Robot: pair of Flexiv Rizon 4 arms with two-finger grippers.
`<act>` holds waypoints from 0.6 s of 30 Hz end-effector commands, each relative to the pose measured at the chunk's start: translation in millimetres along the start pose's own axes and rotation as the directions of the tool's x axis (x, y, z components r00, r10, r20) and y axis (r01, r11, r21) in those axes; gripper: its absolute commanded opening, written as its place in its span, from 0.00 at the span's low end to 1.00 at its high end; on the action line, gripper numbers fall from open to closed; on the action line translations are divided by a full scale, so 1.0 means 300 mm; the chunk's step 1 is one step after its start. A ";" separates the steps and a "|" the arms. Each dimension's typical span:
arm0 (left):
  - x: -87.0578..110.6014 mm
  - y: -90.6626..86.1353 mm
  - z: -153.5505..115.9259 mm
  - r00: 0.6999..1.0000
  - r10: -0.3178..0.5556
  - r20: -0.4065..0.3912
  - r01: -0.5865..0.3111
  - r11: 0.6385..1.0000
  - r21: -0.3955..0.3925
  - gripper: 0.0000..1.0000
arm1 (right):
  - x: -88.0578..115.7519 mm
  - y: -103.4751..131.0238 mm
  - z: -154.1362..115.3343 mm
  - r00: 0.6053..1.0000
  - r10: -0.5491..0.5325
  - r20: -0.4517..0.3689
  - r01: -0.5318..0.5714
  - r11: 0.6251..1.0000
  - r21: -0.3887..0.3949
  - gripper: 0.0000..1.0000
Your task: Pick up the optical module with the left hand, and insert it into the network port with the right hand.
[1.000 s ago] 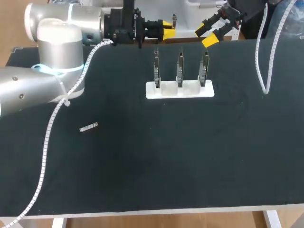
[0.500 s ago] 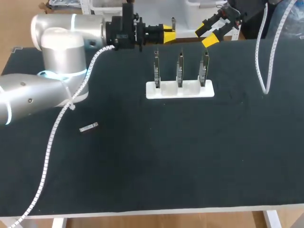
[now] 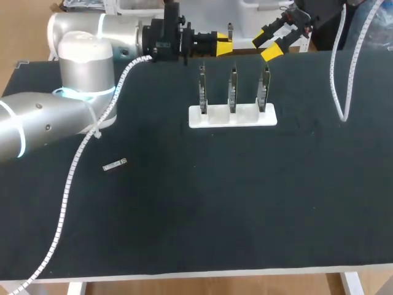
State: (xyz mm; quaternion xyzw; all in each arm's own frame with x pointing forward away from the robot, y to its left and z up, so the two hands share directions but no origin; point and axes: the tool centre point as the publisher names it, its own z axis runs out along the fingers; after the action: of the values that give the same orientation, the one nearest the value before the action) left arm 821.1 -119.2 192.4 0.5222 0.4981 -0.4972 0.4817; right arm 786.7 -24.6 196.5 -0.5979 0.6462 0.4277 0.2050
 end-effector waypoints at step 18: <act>0.012 0.014 0.023 1.000 -0.031 0.002 0.031 0.999 0.020 0.00 | 0.001 0.004 -0.001 1.000 -0.001 0.001 0.001 1.000 0.002 1.00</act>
State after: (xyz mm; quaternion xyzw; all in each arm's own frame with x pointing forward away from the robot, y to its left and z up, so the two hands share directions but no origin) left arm 825.7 -126.5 188.2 0.5187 0.4996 -0.5110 0.4693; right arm 786.7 -24.6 196.5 -0.5979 0.6462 0.4277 0.2050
